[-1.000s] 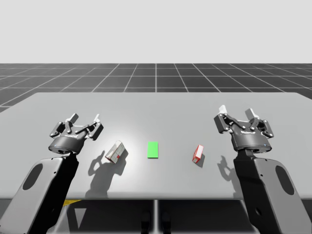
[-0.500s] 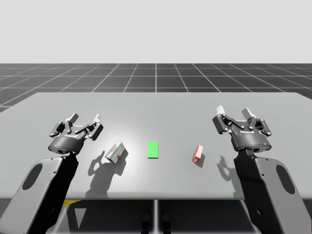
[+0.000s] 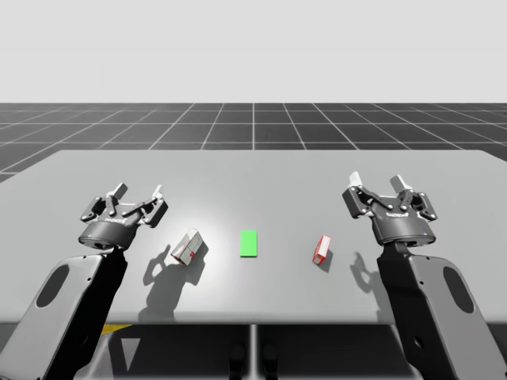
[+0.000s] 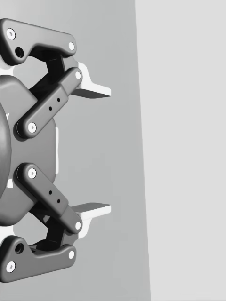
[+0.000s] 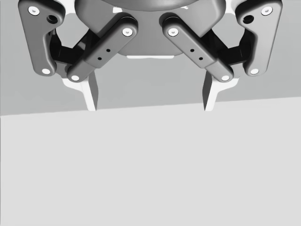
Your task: Look at the card. If it is red, pick the object on the left. If it is green, pick the object on the right.
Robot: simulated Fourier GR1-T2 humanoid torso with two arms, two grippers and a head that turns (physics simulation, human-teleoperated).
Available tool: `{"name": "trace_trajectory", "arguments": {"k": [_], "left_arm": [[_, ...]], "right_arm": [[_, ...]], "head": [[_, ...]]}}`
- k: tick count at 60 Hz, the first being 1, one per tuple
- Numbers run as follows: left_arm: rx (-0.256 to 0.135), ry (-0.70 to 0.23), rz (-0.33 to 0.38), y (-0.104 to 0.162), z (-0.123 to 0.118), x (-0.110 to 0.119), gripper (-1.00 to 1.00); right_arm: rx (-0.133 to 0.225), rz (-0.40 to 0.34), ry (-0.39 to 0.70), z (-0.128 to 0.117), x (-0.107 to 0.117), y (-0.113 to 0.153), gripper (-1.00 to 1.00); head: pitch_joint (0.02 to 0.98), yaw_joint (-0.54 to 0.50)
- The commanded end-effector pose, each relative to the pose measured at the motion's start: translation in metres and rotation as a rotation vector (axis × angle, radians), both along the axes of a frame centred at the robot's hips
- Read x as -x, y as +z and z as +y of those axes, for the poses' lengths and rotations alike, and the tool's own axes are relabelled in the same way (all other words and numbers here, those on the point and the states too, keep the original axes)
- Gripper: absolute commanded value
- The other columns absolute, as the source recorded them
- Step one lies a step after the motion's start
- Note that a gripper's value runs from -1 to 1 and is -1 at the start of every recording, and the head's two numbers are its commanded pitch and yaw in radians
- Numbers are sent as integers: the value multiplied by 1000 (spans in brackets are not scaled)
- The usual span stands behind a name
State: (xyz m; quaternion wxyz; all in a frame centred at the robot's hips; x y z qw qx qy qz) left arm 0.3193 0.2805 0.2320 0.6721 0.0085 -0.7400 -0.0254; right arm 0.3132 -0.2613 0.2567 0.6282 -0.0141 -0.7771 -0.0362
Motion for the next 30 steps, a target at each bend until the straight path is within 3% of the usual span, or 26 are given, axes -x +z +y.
{"name": "trace_trajectory", "arguments": {"k": [1, 30], "left_arm": [[0, -2, -1, 0, 0, -1, -1000], [2, -3, -2, 1, -1, 0, -1000]], "right_arm": [[7, -5, 0, 0, -1, 0, -1000], [23, -9, 8, 1, 0, -2, -1000]], "head": [[853, 9], [863, -5]]}}
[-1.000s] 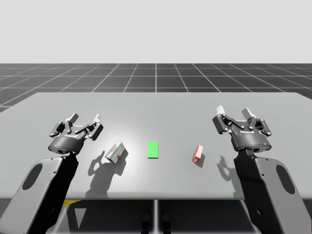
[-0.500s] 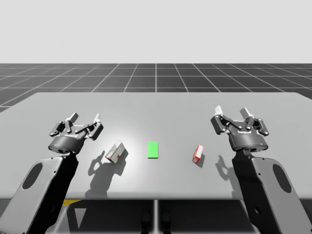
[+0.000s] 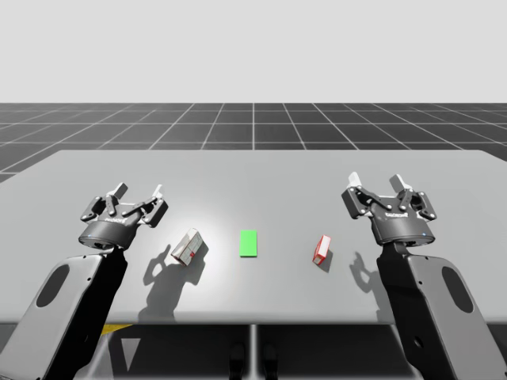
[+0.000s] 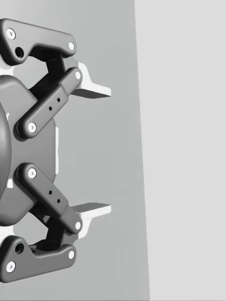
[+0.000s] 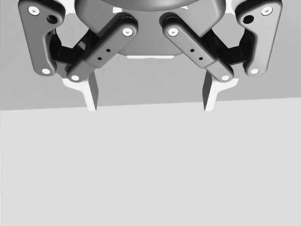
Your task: Look at the card. If it is red, pick the object on the left. If it is green, pick the object on the right.
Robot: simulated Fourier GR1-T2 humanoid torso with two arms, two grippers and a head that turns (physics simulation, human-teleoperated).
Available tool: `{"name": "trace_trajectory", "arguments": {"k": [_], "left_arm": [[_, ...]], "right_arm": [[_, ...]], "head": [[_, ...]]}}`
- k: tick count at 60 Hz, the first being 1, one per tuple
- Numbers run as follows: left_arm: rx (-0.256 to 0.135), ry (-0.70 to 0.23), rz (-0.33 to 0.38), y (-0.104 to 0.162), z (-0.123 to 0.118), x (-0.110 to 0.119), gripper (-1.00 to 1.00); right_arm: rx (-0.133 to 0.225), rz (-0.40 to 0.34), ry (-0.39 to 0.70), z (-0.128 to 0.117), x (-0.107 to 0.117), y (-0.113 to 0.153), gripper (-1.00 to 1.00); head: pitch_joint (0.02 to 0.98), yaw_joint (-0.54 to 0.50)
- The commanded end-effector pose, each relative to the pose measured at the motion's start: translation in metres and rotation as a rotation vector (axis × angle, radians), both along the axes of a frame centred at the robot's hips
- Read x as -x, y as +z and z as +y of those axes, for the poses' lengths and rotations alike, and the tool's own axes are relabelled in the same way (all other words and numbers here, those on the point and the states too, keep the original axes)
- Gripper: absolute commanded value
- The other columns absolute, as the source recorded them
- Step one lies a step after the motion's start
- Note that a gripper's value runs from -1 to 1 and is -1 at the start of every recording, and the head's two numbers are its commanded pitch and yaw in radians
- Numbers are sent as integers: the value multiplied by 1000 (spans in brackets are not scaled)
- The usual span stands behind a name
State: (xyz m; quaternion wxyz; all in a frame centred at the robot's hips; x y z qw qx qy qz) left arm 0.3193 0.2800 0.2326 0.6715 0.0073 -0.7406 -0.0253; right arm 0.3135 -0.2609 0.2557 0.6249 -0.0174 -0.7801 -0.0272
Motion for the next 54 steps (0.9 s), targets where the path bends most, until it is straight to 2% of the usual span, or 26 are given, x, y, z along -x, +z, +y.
{"name": "trace_trajectory", "arguments": {"k": [1, 33, 47, 54], "left_arm": [[1, -2, -1, 0, 0, 0, -1000], [1, -12, 2, -1, -2, 0, -1000], [2, -13, 3, -1, -2, 0, -1000], [4, -13, 3, -1, -2, 0, -1000]], "right_arm": [[4, -1, 2, 0, 0, -1, -1000], [3, -6, 7, 2, 0, -1, -1000], [0, -6, 10, 2, 1, 0, -1000], [-15, 3, 5, 8, 6, 3, -1000]], "head": [[863, -9], [892, -329], [900, -350], [895, -344]]}}
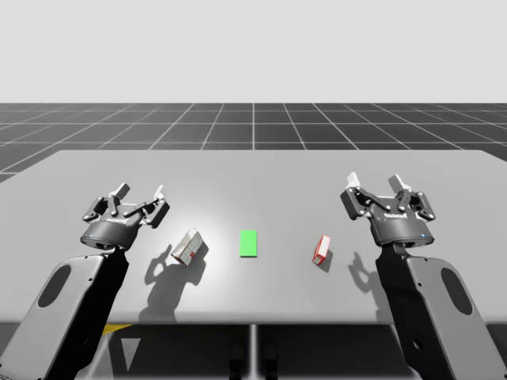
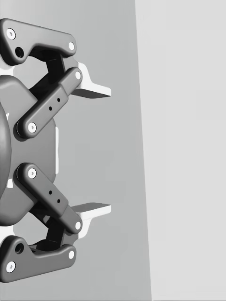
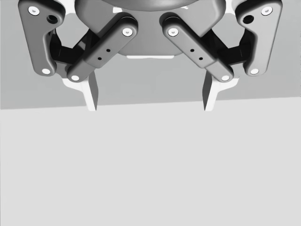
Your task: Look at the card. If it is red, pick the object on the left. If it is green, pick the object on the right.
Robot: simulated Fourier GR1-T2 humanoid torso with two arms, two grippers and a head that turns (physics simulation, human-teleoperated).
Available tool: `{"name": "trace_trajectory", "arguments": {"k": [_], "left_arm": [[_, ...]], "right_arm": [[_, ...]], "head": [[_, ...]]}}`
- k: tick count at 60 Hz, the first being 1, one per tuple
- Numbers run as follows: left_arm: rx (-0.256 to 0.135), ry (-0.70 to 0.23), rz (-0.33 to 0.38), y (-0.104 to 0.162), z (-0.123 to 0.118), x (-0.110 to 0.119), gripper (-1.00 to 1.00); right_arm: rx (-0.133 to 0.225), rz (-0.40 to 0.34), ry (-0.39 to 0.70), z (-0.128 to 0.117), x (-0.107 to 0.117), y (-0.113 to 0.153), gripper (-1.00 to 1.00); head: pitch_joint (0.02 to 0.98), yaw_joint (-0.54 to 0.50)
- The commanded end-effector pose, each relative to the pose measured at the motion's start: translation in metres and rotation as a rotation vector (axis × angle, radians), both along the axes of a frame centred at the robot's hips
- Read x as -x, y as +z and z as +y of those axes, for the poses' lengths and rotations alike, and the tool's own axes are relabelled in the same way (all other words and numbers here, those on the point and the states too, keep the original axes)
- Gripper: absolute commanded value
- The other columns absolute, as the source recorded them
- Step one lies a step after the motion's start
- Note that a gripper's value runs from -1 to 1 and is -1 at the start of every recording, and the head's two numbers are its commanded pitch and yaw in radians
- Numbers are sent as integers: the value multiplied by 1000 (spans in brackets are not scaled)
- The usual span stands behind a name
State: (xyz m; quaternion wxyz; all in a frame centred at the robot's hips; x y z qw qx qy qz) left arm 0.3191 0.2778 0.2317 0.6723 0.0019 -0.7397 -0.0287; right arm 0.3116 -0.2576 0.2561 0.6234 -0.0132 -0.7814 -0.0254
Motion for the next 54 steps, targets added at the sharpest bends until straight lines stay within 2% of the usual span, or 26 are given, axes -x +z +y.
{"name": "trace_trajectory", "arguments": {"k": [1, 5, 8, 14, 18, 22, 26, 33, 37, 43, 46, 49, 54], "left_arm": [[2, -1, 1, 0, 0, 0, -1000], [4, -3, 2, 0, 0, 0, -1000], [5, -3, 2, 0, 0, 0, -1000], [8, -4, 4, 0, -1, 0, -1000], [9, -5, 5, 0, -1, 0, -1000], [10, -5, 6, 0, -1, 1, -1000], [10, -6, 7, 0, -1, 1, -1000], [11, -8, 7, 0, -2, 1, -1000], [10, -7, 8, 0, -2, 1, -1000], [6, -8, 10, -1, -2, 0, -1000], [4, -9, 11, -1, -2, 0, -1000], [3, -9, 11, -1, -2, 0, -1000], [3, -9, 12, -2, -2, 0, -1000]], "right_arm": [[-20, 12, -18, 6, 6, 3, -1000], [-4, 40, -67, 10, 13, 6, -1000], [-31, 55, -38, 11, 19, 9, -1000], [-38, 83, -28, 22, 38, 13, -1000], [-42, 77, -66, 33, 49, 11, -1000], [9, 77, -99, 44, 61, 6, -1000], [44, 82, -118, 55, 73, 0, -1000], [67, 95, -73, 61, 91, -12, -1000], [66, 121, -28, 62, 100, -21, -1000], [45, 187, -9, 66, 114, -41, -1000], [62, 205, -4, 69, 120, -53, -1000], [33, 226, -3, 71, 123, -59, -1000], [14, 263, 2, 75, 132, -74, -1000]], "head": [[894, -343], [890, -342], [889, -341], [886, -338], [885, -336], [885, -335], [886, -333], [884, -331], [882, -328], [885, -328], [886, -329], [886, -329], [888, -327]]}}
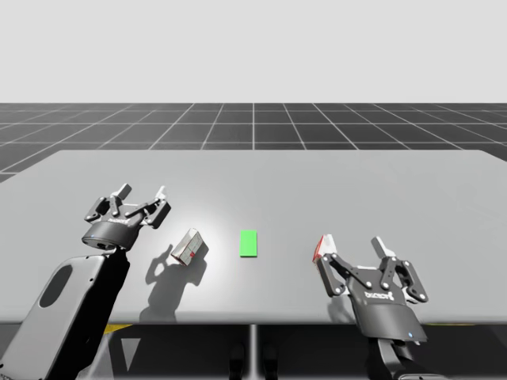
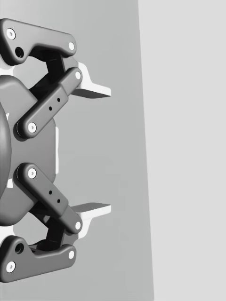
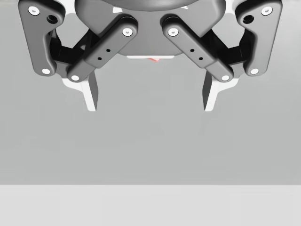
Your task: Look at the card. If it is red, pick the object on the left. If it is green, pick the object on the right.
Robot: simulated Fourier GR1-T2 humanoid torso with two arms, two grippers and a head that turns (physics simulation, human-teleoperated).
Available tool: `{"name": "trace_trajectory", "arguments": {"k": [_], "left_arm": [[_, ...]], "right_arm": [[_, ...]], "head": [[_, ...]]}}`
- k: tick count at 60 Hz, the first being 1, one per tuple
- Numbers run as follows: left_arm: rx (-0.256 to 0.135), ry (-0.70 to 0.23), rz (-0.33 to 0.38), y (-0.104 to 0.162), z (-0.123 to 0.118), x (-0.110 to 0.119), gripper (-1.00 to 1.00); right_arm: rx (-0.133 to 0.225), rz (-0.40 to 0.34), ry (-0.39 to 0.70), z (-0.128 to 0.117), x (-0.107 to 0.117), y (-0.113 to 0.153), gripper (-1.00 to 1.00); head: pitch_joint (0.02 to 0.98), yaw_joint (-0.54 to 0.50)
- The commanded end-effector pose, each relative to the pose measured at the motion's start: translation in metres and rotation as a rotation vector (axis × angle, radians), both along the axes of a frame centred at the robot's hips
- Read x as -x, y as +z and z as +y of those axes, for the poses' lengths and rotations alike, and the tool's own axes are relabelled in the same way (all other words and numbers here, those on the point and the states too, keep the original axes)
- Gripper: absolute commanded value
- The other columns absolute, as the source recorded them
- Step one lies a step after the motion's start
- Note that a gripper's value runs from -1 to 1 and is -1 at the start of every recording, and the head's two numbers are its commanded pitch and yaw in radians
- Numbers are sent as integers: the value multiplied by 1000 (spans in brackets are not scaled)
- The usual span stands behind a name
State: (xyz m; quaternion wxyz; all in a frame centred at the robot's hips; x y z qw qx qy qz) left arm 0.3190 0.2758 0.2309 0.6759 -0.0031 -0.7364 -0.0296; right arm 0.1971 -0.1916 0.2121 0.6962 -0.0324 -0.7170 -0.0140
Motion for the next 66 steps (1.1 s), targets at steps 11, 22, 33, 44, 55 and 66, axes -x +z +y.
{"name": "trace_trajectory", "arguments": {"k": [11, 22, 33, 44, 55, 66], "left_arm": [[-5, 0, 3, -2, -1, -1, -1000], [-6, 1, 3, -2, -1, -1, -1000], [-7, 0, 2, -2, -1, -1, -1000], [-6, -1, 1, -1, -1, -1, -1000], [-6, -1, 2, -1, -1, 0, -1000], [-5, -2, 2, -1, -1, 0, -1000]], "right_arm": [[-36, 126, 16, 16, 25, -53, -1000], [-18, 148, 1, 25, 20, -68, -1000], [19, 153, -54, 29, 6, -77, -1000], [42, 156, -94, 32, -13, -78, -1000], [21, 205, -119, 30, -29, -80, -1000], [10, 266, -120, 29, -36, -84, -1000]], "head": [[892, -325], [894, -320], [894, -316], [892, -315], [892, -310], [890, -309]]}}
